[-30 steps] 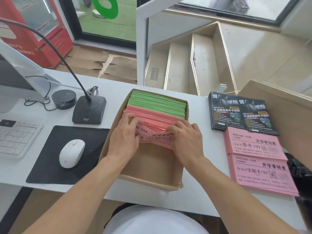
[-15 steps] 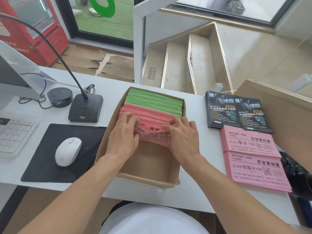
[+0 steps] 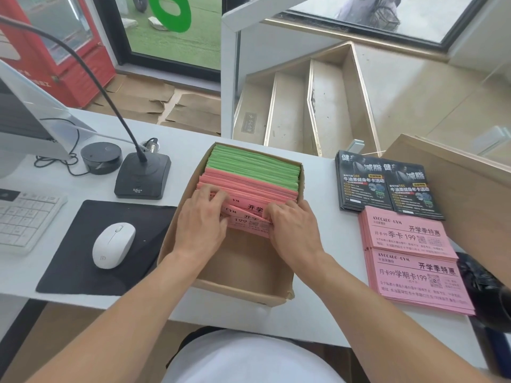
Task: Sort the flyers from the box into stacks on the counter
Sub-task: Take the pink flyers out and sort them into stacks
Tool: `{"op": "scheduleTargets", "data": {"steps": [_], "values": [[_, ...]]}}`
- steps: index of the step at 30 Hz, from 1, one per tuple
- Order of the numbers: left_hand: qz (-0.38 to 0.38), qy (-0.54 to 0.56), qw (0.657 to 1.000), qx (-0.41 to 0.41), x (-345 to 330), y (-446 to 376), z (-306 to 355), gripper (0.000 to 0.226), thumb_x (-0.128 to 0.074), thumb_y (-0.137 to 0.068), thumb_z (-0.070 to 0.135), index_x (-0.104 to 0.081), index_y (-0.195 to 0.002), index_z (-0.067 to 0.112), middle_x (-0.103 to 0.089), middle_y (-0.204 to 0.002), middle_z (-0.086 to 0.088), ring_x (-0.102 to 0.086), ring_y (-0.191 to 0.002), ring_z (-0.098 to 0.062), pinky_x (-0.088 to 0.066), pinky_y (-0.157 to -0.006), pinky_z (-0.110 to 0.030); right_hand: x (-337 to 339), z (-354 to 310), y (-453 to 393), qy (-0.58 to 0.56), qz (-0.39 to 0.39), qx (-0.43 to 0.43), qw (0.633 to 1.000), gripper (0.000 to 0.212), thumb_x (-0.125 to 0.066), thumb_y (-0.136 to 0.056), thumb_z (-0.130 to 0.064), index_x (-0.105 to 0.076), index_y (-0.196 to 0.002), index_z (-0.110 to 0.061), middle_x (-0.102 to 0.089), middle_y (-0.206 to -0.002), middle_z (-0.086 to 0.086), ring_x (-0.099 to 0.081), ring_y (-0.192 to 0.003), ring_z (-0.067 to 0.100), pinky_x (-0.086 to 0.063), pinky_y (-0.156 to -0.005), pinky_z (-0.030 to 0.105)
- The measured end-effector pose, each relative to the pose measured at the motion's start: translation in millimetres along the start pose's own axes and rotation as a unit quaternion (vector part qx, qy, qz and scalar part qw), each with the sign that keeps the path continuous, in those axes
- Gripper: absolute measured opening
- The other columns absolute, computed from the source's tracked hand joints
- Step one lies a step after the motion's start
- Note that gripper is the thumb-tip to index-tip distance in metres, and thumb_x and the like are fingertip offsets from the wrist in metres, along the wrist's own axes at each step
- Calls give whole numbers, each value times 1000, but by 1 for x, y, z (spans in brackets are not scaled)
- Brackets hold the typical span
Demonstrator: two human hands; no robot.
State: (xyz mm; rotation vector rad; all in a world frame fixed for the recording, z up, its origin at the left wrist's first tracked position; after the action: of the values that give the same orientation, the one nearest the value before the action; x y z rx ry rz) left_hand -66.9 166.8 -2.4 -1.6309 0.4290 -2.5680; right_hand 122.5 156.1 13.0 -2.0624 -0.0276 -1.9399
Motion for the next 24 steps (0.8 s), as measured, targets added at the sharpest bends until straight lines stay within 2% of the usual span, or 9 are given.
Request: {"op": "scheduleTargets", "data": {"steps": [4,8,10,12,15,18,21,22,24], "values": [[27,-31,999,6,1,0,-1,26,-85,-73,17,-70,-94,20,-62,-111,-1,-51,-107,-25,-43,-93,-42,0,1,5,-25,-55,0,998,28,-59,-85,-13,-74,-101,-29,-75,-87,-6,-67,-85,20,-39,-84,33],[60,-1,998,3,8,-2,-7,24,-86,-72,17,-70,-90,21,-62,-124,-2,-43,-129,-27,-32,-104,-45,17,5,12,-156,18,-41,987,29,-62,-91,-16,-76,-110,-33,-76,-103,-11,-67,-83,18,-43,-77,29],[75,63,995,-6,18,-3,-8,24,-88,-73,20,-72,-91,21,-67,-117,1,-49,-127,-25,-27,-107,-38,26,14,13,-231,43,-71,969,27,-65,-92,-17,-76,-110,-34,-75,-107,-13,-69,-87,18,-52,-78,31],[80,132,988,-10,32,-2,-6,25,-89,-74,21,-73,-93,19,-71,-104,6,-60,-114,-22,-34,-106,-34,38,25,17,-319,50,-81,943,27,-65,-93,-15,-75,-111,-33,-74,-109,-14,-68,-96,11,-56,-82,33],[33,263,964,11,54,1,7,22,-87,-77,21,-75,-95,19,-73,-97,13,-69,-97,-12,-55,-93,-40,68,46,29,-409,60,-72,908,32,-67,-94,-7,-76,-112,-31,-72,-100,-14,-64,-90,6,-49,-69,20],[25,314,949,-3,67,9,42,22,-86,-77,27,-78,-97,22,-75,-95,17,-70,-95,-7,-58,-86,-34,98,78,48,-457,45,-69,886,39,-69,-93,-4,-75,-113,-37,-72,-93,-6,-62,-85,15,-50,-68,31],[27,250,961,-119,58,24,98,17,-77,-87,37,-75,-100,25,-70,-93,24,-66,-83,2,-56,-64,-22,109,123,80,-453,44,-123,882,44,-71,-92,-5,-73,-111,-43,-70,-93,10,-60,-87,19,-51,-73,43],[30,233,957,-173,49,31,118,19,-73,-89,38,-74,-102,24,-70,-93,22,-66,-77,0,-56,-57,-25,110,138,95,-448,45,-146,881,45,-70,-92,-3,-73,-111,-44,-70,-95,11,-60,-89,18,-52,-74,43],[21,219,943,-250,25,43,152,20,-73,-91,34,-72,-107,22,-72,-92,14,-66,-66,-7,-55,-50,-28,107,163,131,-440,42,-196,875,47,-67,-93,-1,-73,-111,-44,-74,-102,-4,-62,-98,13,-58,-78,40]]}}
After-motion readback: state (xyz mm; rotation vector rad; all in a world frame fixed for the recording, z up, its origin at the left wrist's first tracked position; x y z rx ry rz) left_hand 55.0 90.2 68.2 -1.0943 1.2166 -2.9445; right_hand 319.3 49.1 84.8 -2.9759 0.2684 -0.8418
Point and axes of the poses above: each hand's wrist, its own y-axis away from the middle knuckle, its own x-axis out of the back of the hand, z = x × y, the point moved 2 cm from there along -y, towards the middle knuckle
